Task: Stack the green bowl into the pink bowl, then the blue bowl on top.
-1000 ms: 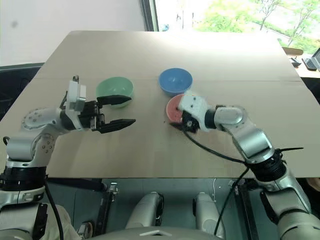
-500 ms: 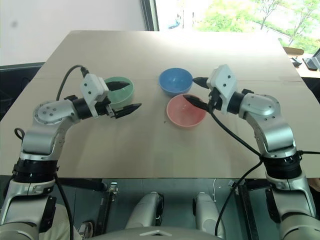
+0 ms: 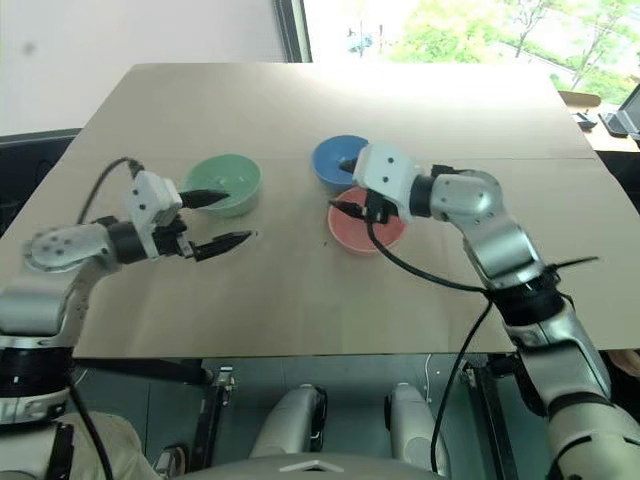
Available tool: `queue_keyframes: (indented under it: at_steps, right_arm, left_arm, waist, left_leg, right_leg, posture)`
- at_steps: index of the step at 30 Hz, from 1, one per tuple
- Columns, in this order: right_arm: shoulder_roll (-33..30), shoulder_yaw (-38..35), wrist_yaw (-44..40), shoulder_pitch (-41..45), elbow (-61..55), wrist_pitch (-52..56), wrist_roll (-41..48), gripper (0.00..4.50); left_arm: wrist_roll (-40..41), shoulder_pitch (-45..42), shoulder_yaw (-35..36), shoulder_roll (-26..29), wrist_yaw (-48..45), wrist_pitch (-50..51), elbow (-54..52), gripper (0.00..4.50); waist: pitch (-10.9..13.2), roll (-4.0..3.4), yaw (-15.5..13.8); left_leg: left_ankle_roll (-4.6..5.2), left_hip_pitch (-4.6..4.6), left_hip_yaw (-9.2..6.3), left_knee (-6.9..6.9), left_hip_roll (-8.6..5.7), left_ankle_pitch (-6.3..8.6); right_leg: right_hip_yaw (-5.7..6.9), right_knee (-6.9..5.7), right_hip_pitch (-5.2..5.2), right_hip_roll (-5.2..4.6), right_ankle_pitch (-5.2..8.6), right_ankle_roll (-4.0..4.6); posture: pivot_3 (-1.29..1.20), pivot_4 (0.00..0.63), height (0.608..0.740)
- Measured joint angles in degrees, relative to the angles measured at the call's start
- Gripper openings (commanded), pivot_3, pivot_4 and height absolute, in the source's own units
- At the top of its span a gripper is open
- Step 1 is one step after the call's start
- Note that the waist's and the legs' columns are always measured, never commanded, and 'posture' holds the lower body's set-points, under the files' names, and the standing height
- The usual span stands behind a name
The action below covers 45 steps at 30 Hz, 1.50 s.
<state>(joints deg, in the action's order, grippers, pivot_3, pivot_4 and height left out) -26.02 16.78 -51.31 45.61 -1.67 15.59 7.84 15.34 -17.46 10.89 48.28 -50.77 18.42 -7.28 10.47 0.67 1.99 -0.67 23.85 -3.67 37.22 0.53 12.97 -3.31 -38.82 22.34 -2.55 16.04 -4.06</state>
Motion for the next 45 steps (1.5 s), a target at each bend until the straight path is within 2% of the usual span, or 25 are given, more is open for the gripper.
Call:
queue_keyframes:
  at_steps: [3, 6, 8, 15, 23, 24, 26, 29, 30, 33, 41, 43, 45]
  right_arm:
    - [0.87, -1.88, -1.77, -1.77, -2.70, 0.68, 4.60, 2.90]
    - [-2.20, -5.43, -3.24, -5.88, -7.74, 3.02, 8.41, 2.90]
    - [-4.76, -8.45, -3.26, -10.24, -12.30, 5.85, 11.17, 2.90]
    - [-8.38, -14.87, -0.71, -18.61, -21.62, 9.38, 14.91, 2.90]
    - [-8.71, -16.75, 3.50, -21.07, -25.58, 11.43, 15.62, 2.90]
    - [-8.73, -16.79, 3.88, -21.18, -25.68, 11.57, 15.62, 2.98]
    - [-9.12, -16.88, 4.38, -21.55, -25.94, 11.61, 15.57, 2.98]
    - [-9.74, -17.18, 4.65, -21.95, -26.33, 11.65, 15.58, 2.98]
    - [-9.92, -17.36, 4.69, -22.18, -26.67, 11.66, 15.65, 2.98]
    - [-10.59, -17.62, 4.84, -22.62, -27.29, 11.76, 16.11, 2.98]
    - [-11.34, -18.34, 6.17, -24.92, -29.12, 12.42, 17.22, 2.98]
    - [-11.81, -19.52, 6.91, -26.22, -29.96, 12.90, 17.56, 2.98]
    - [-12.92, -21.68, 7.48, -28.99, -31.43, 13.18, 18.02, 2.98]
  left_arm:
    - [-2.63, 0.00, -0.28, -0.23, 4.50, 1.94, -3.71, 4.24]
    - [-3.68, -0.50, -1.66, 0.34, 6.10, 5.58, -7.69, 4.24]
    - [-6.63, -1.98, -5.68, 2.38, 6.45, 9.72, -8.57, 4.24]
    - [-13.43, -10.54, -17.03, 3.59, 7.37, 21.07, -8.85, 4.24]
    - [-20.85, -17.04, -27.18, 3.11, 7.78, 27.22, -5.36, 4.24]
    - [-21.87, -17.97, -27.88, 2.61, 8.07, 27.65, -4.00, 3.69]
    - [-23.28, -19.40, -29.41, 1.46, 8.56, 28.55, -1.48, 3.16]
    - [-24.88, -21.09, -31.06, -0.53, 8.77, 29.55, 1.82, 1.82]
    - [-25.28, -21.68, -31.61, -0.95, 8.77, 29.64, 2.64, 1.52]
    - [-26.33, -23.31, -31.82, -2.30, 8.73, 29.58, 4.66, 0.08]
    - [-25.57, -24.49, -31.32, -4.15, 7.10, 24.69, 6.17, 0.03]
    - [-23.33, -25.06, -30.41, -4.73, 4.67, 21.06, 5.57, 0.03]
    - [-19.23, -26.59, -29.28, -5.34, -0.40, 13.33, 4.56, 0.03]
  waist:
    - [0.02, 0.04, -0.56]
    - [0.02, 0.04, -1.32]
    - [0.02, 0.03, -1.25]
    - [0.03, 0.03, -0.70]
    - [0.04, 0.05, 0.23]
    - [0.04, 0.06, 0.21]
    - [0.04, 0.06, 0.19]
    - [0.05, 0.08, 0.13]
    - [0.05, 0.08, 0.12]
    - [0.06, 0.09, 0.10]
    - [0.06, 0.09, 0.00]
    - [0.07, 0.10, -0.23]
    - [0.07, 0.12, -0.77]
  left_leg:
    - [0.02, 0.18, -0.04, 0.00, -0.12, 0.01]
    - [0.03, 0.22, -0.07, 0.00, -0.13, 0.02]
    - [0.03, 0.17, -0.07, 0.00, -0.12, 0.01]
    - [0.01, 0.02, 0.00, 0.01, 0.00, 0.01]
    - [0.01, 0.03, 0.07, 0.02, 0.00, 0.01]
    - [0.02, 0.03, 0.07, 0.02, 0.00, 0.01]
    - [0.02, 0.04, 0.08, 0.03, -0.01, 0.01]
    - [0.02, 0.07, 0.07, 0.04, 0.00, 0.01]
    - [0.02, 0.07, 0.06, 0.04, -0.01, 0.01]
    - [0.01, 0.07, 0.07, 0.04, -0.01, 0.01]
    - [0.01, 0.10, 0.06, 0.06, -0.01, 0.01]
    - [0.01, 0.13, 0.05, 0.07, -0.03, 0.01]
    - [0.01, 0.15, 0.05, 0.09, -0.04, 0.01]
  right_leg:
    - [0.06, 0.10, 0.03, -0.13, 0.00, 0.00]
    - [0.12, 0.19, 0.04, -0.15, 0.00, -0.01]
    - [0.12, 0.07, 0.04, -0.12, 0.00, -0.01]
    - [0.00, -0.08, 0.01, 0.07, 0.00, -0.01]
    - [-0.08, -0.06, 0.02, 0.08, 0.00, -0.01]
    - [-0.08, -0.06, 0.02, 0.08, 0.00, -0.01]
    - [-0.09, -0.04, 0.02, 0.07, 0.00, -0.02]
    - [-0.08, -0.04, 0.03, 0.07, 0.00, -0.02]
    - [-0.07, -0.04, 0.03, 0.07, 0.00, -0.02]
    - [-0.08, -0.04, 0.03, 0.07, 0.00, -0.02]
    - [-0.08, -0.04, 0.04, 0.05, 0.00, -0.01]
    - [-0.06, -0.04, 0.04, 0.01, 0.00, -0.01]
    - [-0.03, -0.01, 0.04, -0.01, 0.00, -0.01]
  posture:
    - [0.00, 0.150, 0.740]
    - [0.00, 0.150, 0.740]
    - [0.00, 0.150, 0.740]
    - [0.00, 0.150, 0.740]
    - [0.00, 0.150, 0.740]
    - [0.00, 0.150, 0.740]
    - [0.00, 0.150, 0.740]
    - [0.00, 0.150, 0.740]
    - [0.00, 0.150, 0.740]
    - [0.00, 0.150, 0.740]
    - [0.00, 0.150, 0.740]
    - [0.00, 0.150, 0.740]
    - [0.00, 0.150, 0.740]
